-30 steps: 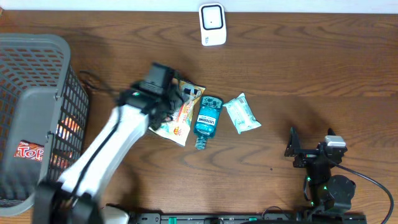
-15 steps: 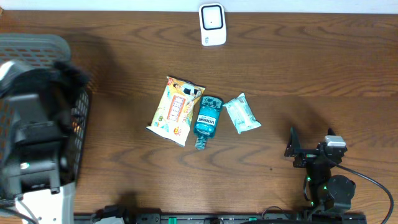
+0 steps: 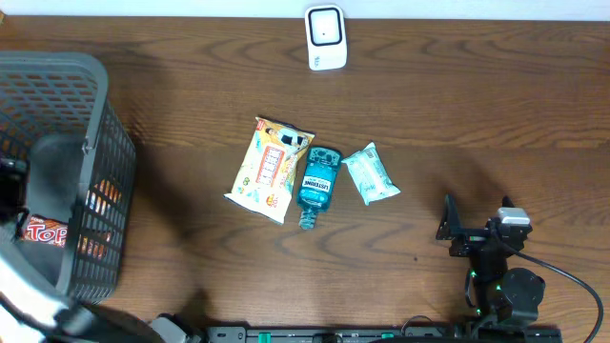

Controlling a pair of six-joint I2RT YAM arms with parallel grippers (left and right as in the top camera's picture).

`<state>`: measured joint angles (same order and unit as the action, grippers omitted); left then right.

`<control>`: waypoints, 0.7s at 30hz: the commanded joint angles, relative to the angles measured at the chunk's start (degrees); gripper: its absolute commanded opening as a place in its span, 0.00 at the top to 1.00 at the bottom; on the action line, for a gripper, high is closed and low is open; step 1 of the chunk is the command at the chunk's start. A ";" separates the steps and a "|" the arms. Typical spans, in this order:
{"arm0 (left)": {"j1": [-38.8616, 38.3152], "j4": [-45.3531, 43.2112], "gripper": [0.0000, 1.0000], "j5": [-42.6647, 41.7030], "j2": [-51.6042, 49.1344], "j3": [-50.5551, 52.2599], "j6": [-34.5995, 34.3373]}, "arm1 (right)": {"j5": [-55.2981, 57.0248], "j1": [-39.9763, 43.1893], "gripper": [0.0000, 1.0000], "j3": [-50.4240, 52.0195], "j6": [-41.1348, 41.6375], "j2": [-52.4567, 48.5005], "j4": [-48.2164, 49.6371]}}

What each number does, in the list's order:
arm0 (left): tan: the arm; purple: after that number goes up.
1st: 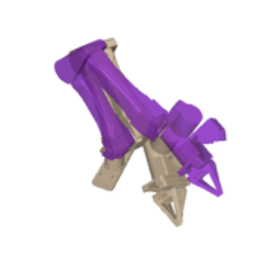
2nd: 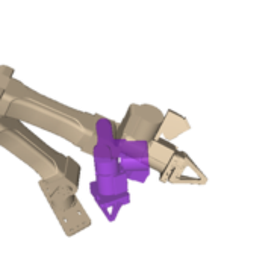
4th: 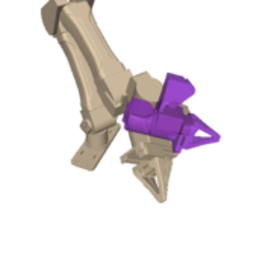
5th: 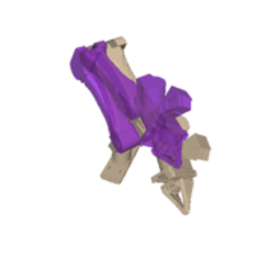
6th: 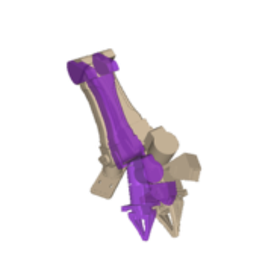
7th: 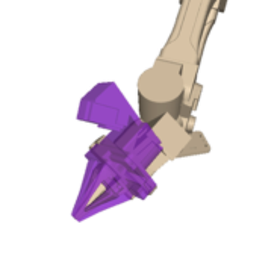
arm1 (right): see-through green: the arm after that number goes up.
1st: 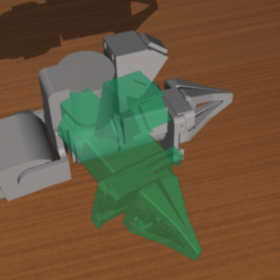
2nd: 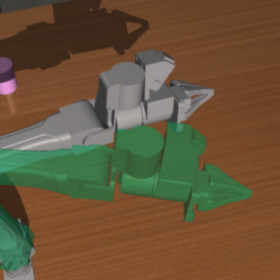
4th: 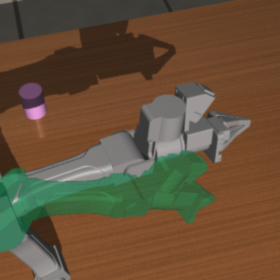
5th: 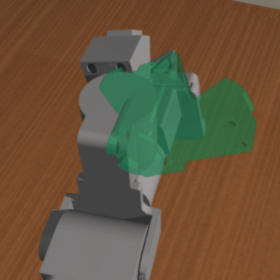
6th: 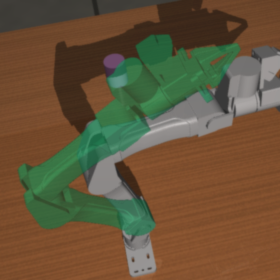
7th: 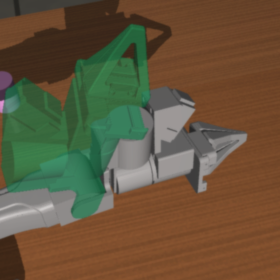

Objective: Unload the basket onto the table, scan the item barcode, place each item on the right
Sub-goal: 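Release the yellow bag and move the left gripper back to the basket, then grasp the orange Kleenex tissue pack in the basket with the left gripper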

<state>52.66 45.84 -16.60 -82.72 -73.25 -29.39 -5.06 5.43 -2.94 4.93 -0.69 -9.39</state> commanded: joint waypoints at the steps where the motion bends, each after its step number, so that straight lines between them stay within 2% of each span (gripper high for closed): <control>1: -1.14 1.42 0.02 -5.46 -6.64 -0.13 13.00 | 0.46 -0.28 0.01 0.17 -0.74 0.26 -0.11; 7: -5.14 1.16 0.02 -4.31 -14.80 -0.13 22.03 | 0.46 -0.28 0.01 0.17 -0.74 0.26 -0.11; 11: -9.20 -0.09 0.02 4.74 -17.46 -0.13 22.08 | 0.46 -0.28 0.01 0.17 -0.74 0.26 -0.11; 17: -15.56 -3.26 0.02 13.42 -19.98 -0.11 22.01 | 0.46 -0.28 0.01 0.17 -0.74 0.26 -0.11; 21: -17.20 -3.02 0.02 17.31 -21.77 -0.11 21.62 | 0.44 -0.28 0.01 0.17 -0.74 0.26 -0.11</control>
<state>35.83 42.61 -5.10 -102.59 -73.23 -8.71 -5.06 5.43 -2.94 4.93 -0.69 -9.41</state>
